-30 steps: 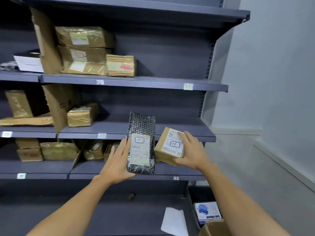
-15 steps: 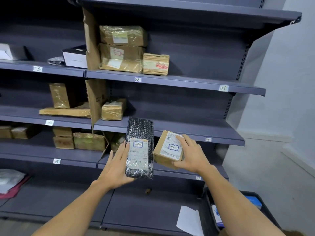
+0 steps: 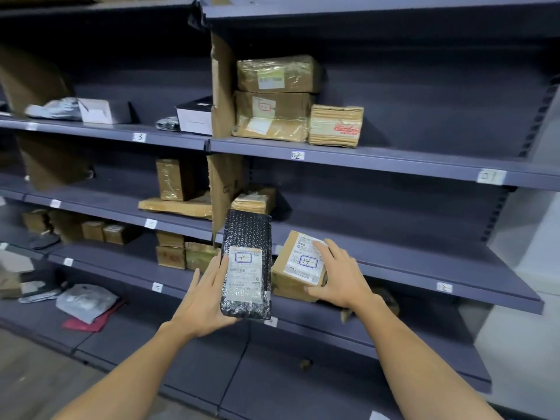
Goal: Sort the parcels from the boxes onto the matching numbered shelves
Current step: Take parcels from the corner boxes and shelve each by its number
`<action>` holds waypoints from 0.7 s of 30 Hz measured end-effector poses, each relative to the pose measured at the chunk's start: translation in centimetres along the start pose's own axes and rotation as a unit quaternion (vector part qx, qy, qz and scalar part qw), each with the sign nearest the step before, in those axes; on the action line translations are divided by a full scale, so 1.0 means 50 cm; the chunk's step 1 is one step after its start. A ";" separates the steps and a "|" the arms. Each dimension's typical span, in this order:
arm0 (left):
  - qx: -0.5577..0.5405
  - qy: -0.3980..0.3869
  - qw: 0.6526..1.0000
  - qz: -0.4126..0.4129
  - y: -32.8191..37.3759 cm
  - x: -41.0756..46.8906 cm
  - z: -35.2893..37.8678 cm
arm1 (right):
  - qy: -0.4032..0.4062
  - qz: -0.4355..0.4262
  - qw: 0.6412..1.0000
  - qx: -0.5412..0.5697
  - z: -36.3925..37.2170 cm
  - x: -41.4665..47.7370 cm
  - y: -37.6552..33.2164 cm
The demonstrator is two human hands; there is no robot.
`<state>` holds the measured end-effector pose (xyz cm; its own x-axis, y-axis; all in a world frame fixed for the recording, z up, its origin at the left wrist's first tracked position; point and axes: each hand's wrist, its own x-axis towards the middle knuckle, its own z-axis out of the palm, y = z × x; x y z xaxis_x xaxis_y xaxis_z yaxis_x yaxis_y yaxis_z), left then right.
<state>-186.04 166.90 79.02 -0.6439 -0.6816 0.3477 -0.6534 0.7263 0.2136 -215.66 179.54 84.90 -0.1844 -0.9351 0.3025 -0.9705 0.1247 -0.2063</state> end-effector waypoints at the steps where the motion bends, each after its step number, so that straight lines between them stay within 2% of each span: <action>1: 0.004 0.001 1.000 -0.009 -0.012 0.000 -0.005 | -0.005 -0.010 1.000 0.008 0.010 0.016 -0.008; 13: 0.010 0.020 0.997 -0.071 -0.185 -0.026 -0.040 | -0.046 -0.072 0.996 0.029 0.111 0.173 -0.142; 21: -0.010 0.026 0.997 -0.075 -0.396 -0.006 -0.080 | -0.050 -0.075 0.996 0.012 0.167 0.279 -0.305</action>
<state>-171.31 153.08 78.31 -0.5180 -0.7773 0.3570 -0.7324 0.6186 0.2843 -202.15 161.84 84.51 -0.0201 -0.9711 0.2379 -0.9819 -0.0256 -0.1877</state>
